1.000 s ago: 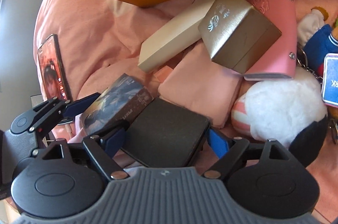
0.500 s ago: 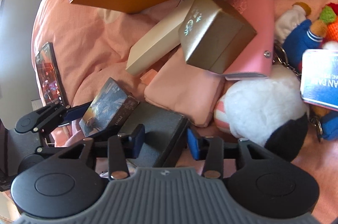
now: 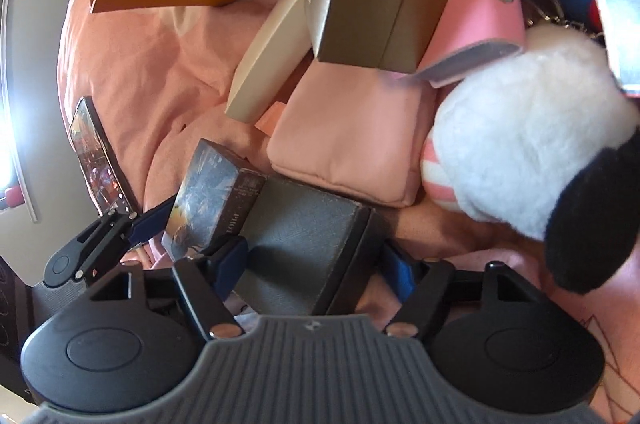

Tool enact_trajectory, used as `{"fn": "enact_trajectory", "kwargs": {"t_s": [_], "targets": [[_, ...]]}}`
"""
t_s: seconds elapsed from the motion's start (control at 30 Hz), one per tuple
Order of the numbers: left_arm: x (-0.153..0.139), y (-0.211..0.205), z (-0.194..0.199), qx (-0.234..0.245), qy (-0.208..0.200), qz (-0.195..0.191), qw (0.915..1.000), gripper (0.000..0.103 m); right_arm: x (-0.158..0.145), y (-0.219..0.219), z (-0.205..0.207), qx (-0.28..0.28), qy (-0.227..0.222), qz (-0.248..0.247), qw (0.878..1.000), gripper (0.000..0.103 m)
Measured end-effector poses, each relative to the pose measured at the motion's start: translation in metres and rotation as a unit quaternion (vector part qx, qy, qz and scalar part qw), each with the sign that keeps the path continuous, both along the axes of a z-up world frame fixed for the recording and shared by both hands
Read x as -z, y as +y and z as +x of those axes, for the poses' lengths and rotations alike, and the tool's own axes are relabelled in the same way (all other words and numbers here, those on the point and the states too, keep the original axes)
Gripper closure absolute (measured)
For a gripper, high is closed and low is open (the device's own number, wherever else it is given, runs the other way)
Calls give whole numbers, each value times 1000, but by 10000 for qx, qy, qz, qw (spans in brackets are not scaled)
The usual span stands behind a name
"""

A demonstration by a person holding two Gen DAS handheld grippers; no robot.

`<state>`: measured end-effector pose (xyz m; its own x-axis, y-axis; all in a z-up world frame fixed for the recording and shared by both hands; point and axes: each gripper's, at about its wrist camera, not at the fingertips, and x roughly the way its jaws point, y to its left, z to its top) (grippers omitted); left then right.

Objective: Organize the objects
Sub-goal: 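Carry the deck and grey box with both tools over the orange box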

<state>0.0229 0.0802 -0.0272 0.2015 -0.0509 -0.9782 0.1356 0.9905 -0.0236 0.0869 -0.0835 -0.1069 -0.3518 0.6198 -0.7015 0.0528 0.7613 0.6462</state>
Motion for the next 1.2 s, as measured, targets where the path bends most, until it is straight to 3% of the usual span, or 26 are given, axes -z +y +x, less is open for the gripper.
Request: {"fn": "enact_trajectory", "kwargs": {"t_s": [0.13,0.27,0.43,0.6,0.83,0.97,1.07,1.2], "targets": [[-4,-2,-3,-166,-220,23,9996,37,-26,-7,7,5,-529,8,9986,55],[-13,-5,-4,-375,-559,-11,9977,38,-54,-12,13,-102,-1047,164,9943,62],[-26,-8,-1,-524,-968,-123,9939,38,-88,-16,12,-195,-1749,245,9841,64],[-50,-15,12,-518,-1554,-292,9861,38,-136,-41,19,-114,-2652,291,9637,65],[-87,-22,51,-756,-2528,-531,9631,38,-184,-56,47,284,-3679,293,9290,65],[-96,-25,79,-1025,-3010,-384,9473,38,-198,-59,74,531,-4007,355,9140,65],[-88,-25,102,-1245,-3120,-224,9416,38,-201,-56,95,681,-4175,331,9055,65],[-69,-16,123,-1485,-2904,-346,9447,38,-187,-51,125,718,-4217,170,9037,65]]}}
